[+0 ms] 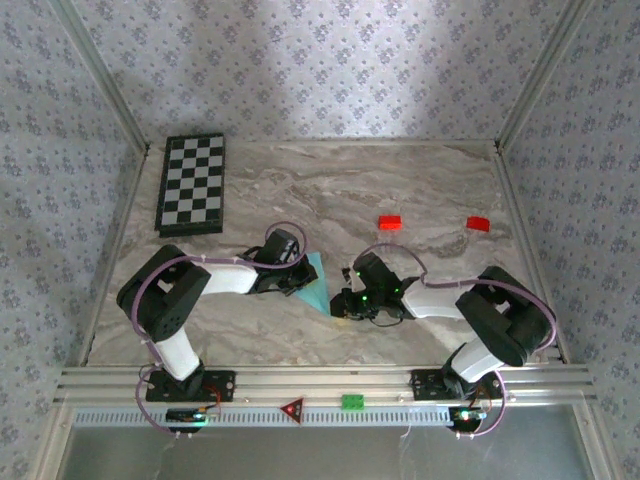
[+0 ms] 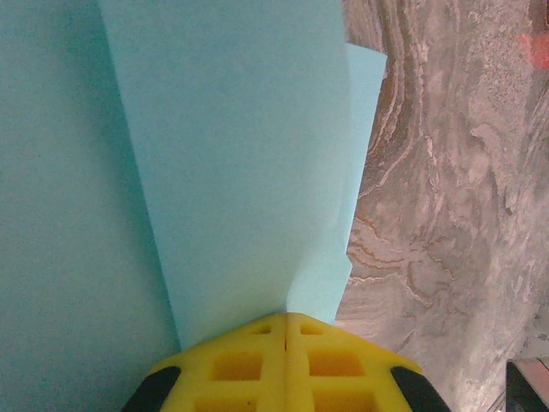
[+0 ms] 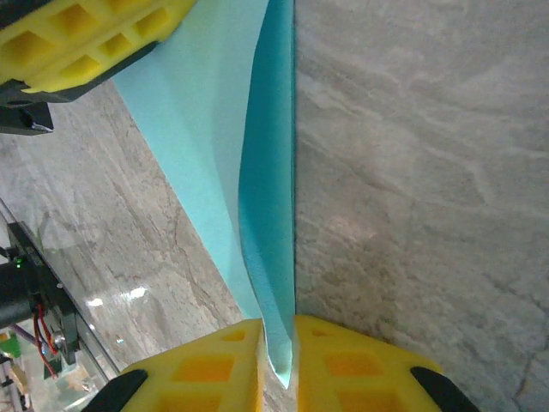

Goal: Fold a paper plane with a square sheet of paper (pick it up from the middle)

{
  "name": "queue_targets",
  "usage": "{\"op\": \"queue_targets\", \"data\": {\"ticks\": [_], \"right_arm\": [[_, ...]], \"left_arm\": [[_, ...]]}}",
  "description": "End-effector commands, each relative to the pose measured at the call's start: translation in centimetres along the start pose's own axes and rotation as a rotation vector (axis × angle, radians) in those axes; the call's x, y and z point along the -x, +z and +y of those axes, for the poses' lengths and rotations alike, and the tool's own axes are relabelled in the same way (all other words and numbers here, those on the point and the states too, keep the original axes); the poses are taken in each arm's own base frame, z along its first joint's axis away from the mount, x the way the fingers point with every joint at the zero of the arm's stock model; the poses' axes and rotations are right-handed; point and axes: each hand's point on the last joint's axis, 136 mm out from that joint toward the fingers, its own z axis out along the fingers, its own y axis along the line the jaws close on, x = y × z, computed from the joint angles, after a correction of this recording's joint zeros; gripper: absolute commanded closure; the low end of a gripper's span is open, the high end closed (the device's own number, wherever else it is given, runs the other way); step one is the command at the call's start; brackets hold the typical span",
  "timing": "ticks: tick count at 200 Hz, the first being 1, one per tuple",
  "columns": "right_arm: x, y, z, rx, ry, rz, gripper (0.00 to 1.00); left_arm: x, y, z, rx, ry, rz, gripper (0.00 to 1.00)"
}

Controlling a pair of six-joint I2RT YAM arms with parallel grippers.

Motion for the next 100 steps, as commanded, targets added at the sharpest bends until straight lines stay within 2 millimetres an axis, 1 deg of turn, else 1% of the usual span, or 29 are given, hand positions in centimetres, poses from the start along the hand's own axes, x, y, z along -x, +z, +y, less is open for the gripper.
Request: {"op": "queue_targets", "data": {"ticks": [1,31,53,70,100], "right_arm": [[0.1,-0.2,-0.5,-0.057,-0.020,-0.001,0.81],[-0.2,0.4,-1.1,-0.077,-0.004,0.020,0.81],[-0.4,0.5,-1.9,-0.112,0.014,0.027,0.86],[-0.8,0.7,-1.6,-0.098,0.013,0.045,0.88],[-1.4,0.7,-1.6,-0.096,0.010,0.059,0.86]], "left_arm": [[-0.7,0.2,2.7,0.091,-0.023,0.010,1.00],[-0.7,0.2,2.7,0.088,-0.022,0.012,1.00],[-0.7,0.1,2.6,0.085,-0.021,0.012,1.00],[-0.7,0.2,2.7,0.088,-0.022,0.012,1.00],[-0.8,0.2,2.7,0.088,-0.024,0.014,1.00]]}}
